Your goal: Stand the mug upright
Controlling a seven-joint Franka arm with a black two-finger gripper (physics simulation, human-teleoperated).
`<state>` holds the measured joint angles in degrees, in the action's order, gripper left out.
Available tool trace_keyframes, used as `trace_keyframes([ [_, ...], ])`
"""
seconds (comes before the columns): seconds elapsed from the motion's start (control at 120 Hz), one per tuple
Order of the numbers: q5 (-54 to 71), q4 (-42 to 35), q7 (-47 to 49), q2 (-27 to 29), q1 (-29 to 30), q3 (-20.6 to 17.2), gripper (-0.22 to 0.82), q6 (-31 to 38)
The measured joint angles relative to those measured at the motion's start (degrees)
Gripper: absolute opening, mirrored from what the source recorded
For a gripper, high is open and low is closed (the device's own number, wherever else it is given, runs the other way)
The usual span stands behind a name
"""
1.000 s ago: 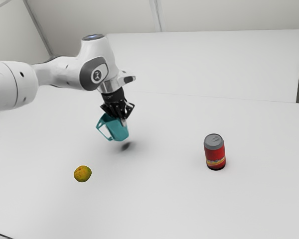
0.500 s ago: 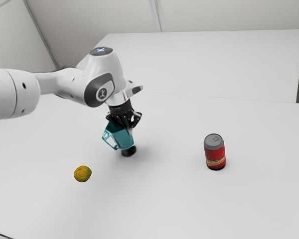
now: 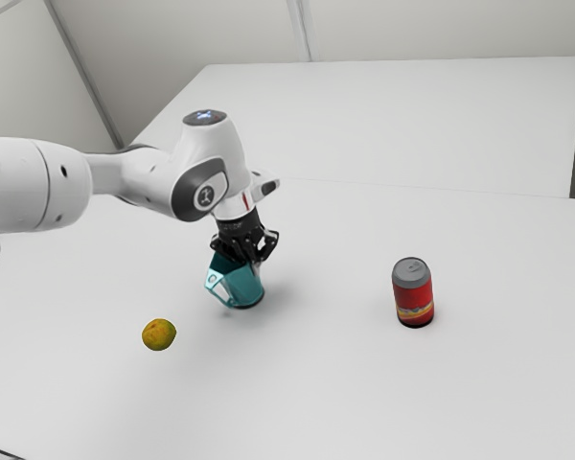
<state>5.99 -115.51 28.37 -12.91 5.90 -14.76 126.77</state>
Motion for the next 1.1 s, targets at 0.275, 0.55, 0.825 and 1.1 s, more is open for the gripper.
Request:
trace_keyframes([
  [0.275, 0.13, 0.28, 1.66, 1.05, -0.42, -0.43, 0.26, -0.35],
  [0.55, 0.09, 0.37, 2.51, 5.79, -1.45, -0.43, 0.51, -1.90],
  [0.825, 0.11, 3.39, -0.24, 10.98, -3.14, -0.10, 0.58, -6.97],
  [1.1, 1.21, 14.75, -5.16, 12.61, -2.58, -0.09, 0.60, -18.39],
])
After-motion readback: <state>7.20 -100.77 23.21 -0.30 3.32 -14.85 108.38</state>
